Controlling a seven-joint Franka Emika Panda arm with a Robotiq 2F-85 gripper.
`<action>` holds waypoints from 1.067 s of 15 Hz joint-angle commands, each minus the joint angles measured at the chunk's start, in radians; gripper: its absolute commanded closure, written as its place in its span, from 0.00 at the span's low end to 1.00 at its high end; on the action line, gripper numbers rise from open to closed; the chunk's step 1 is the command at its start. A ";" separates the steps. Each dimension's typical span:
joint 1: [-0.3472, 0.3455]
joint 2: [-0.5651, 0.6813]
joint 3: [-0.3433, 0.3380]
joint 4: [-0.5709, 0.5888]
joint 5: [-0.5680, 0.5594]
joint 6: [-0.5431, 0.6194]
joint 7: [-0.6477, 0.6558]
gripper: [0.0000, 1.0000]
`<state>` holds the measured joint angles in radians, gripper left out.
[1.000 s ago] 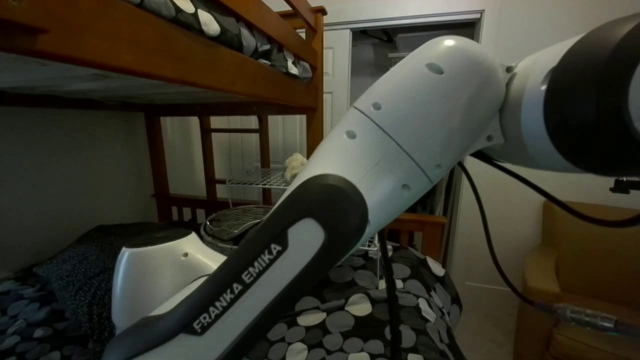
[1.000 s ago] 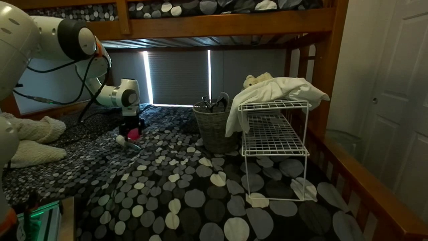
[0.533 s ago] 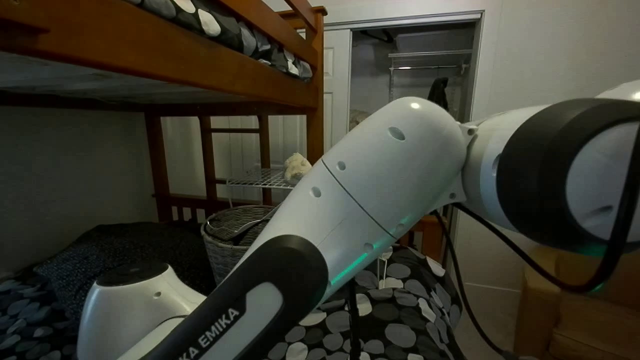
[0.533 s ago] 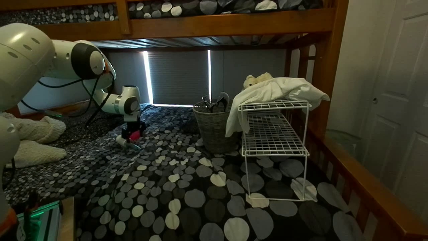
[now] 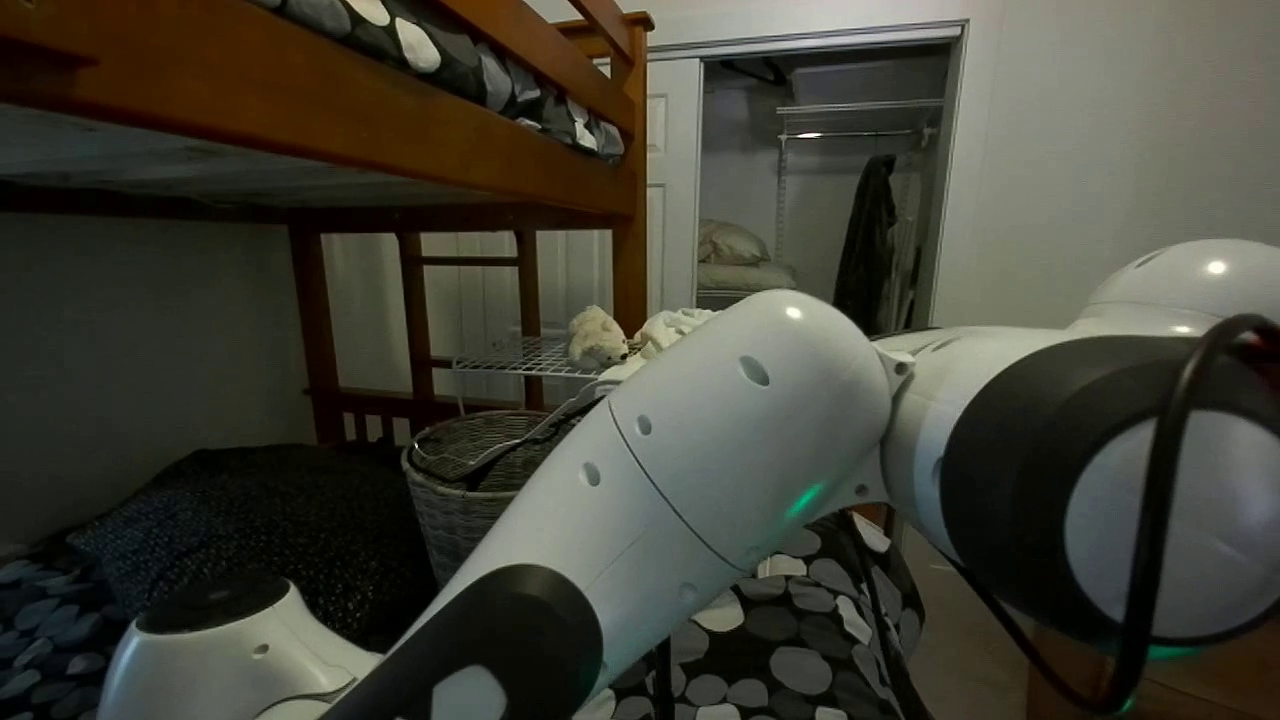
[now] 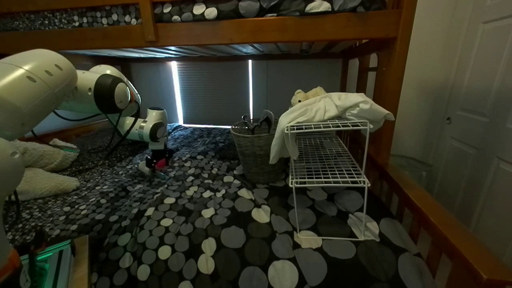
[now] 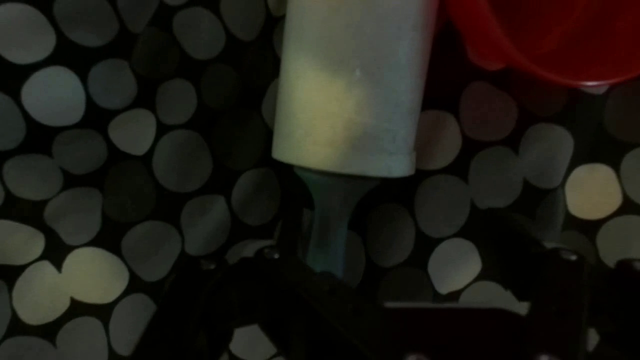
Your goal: Put the lint roller in the basket.
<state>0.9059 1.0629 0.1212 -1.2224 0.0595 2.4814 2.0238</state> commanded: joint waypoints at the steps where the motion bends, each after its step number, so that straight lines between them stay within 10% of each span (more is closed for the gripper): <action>1: 0.008 0.083 0.005 0.124 0.018 -0.077 -0.008 0.16; 12: 0.013 0.156 0.003 0.275 0.003 -0.249 0.016 0.98; 16: -0.006 0.085 0.005 0.243 0.012 -0.194 0.014 0.95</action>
<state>0.9089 1.1883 0.1242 -0.9709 0.0606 2.2583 2.0240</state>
